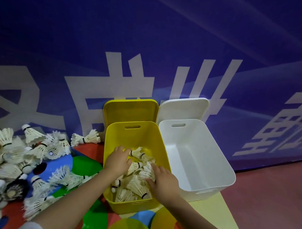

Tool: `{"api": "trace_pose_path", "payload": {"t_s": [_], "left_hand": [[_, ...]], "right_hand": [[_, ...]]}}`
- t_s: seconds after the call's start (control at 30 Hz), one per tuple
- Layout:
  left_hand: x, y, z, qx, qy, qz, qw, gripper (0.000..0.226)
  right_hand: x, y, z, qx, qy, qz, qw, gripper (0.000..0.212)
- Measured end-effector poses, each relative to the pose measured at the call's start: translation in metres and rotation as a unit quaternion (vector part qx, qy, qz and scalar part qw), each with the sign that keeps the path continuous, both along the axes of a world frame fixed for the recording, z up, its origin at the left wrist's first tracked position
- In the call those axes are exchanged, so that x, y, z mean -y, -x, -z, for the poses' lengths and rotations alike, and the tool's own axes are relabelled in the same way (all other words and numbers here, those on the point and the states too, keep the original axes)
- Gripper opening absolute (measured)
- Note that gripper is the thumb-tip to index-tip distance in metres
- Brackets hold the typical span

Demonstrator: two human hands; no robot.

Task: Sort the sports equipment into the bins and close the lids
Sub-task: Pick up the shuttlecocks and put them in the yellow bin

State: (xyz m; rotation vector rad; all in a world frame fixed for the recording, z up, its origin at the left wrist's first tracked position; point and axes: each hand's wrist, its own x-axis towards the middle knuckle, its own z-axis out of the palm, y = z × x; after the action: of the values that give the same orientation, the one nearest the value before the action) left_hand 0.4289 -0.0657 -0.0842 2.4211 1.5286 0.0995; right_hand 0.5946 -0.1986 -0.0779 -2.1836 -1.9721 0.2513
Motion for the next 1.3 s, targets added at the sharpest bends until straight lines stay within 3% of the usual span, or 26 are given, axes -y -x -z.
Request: {"api": "trace_pose_path", "payload": {"t_s": [0.07,0.17,0.27,0.33,0.43,0.57,0.73,0.87,1.07,1.17,1.3], "left_hand": [[0.000,0.012,-0.013,0.036,-0.077,0.009,0.996,0.044],[-0.003,0.039,-0.014,0.072,-0.112,-0.062,0.989,0.051],[-0.004,0.058,-0.008,0.178,-0.054,-0.165,0.969,0.052],[0.000,0.062,-0.006,0.263,0.004,-0.185,0.947,0.046],[0.003,0.063,-0.001,0.307,0.010,-0.198,0.931,0.041],[0.005,0.066,0.001,0.309,0.006,-0.217,0.926,0.043],[0.007,0.070,0.002,0.316,0.002,-0.229,0.921,0.042],[0.007,0.066,0.002,0.316,0.009,-0.239,0.918,0.042],[0.003,0.073,-0.004,0.300,0.059,-0.218,0.927,0.042],[0.000,0.092,-0.027,0.249,0.114,-0.141,0.951,0.039],[-0.008,0.149,-0.064,0.222,0.090,-0.110,0.965,0.031]], "right_hand": [[-0.008,-0.001,-0.005,0.010,0.041,-0.010,0.999,0.059],[-0.032,0.000,-0.007,0.007,0.049,-0.007,0.999,0.059],[-0.069,0.000,0.003,-0.017,0.058,0.014,0.998,0.061],[-0.094,0.004,0.015,-0.085,0.075,0.024,0.993,0.062],[-0.123,0.013,0.034,-0.180,0.075,0.021,0.981,0.063],[-0.149,0.029,0.050,-0.158,0.057,0.017,0.986,0.047],[-0.159,0.036,0.088,-0.116,0.128,0.008,0.985,0.043],[-0.163,0.026,0.100,-0.097,0.146,0.047,0.983,0.028],[-0.140,0.044,0.062,-0.186,0.002,0.088,0.979,0.043],[-0.119,0.065,0.027,-0.275,-0.098,0.037,0.956,0.034],[-0.087,0.105,-0.023,-0.335,-0.145,-0.029,0.931,0.028]]}}
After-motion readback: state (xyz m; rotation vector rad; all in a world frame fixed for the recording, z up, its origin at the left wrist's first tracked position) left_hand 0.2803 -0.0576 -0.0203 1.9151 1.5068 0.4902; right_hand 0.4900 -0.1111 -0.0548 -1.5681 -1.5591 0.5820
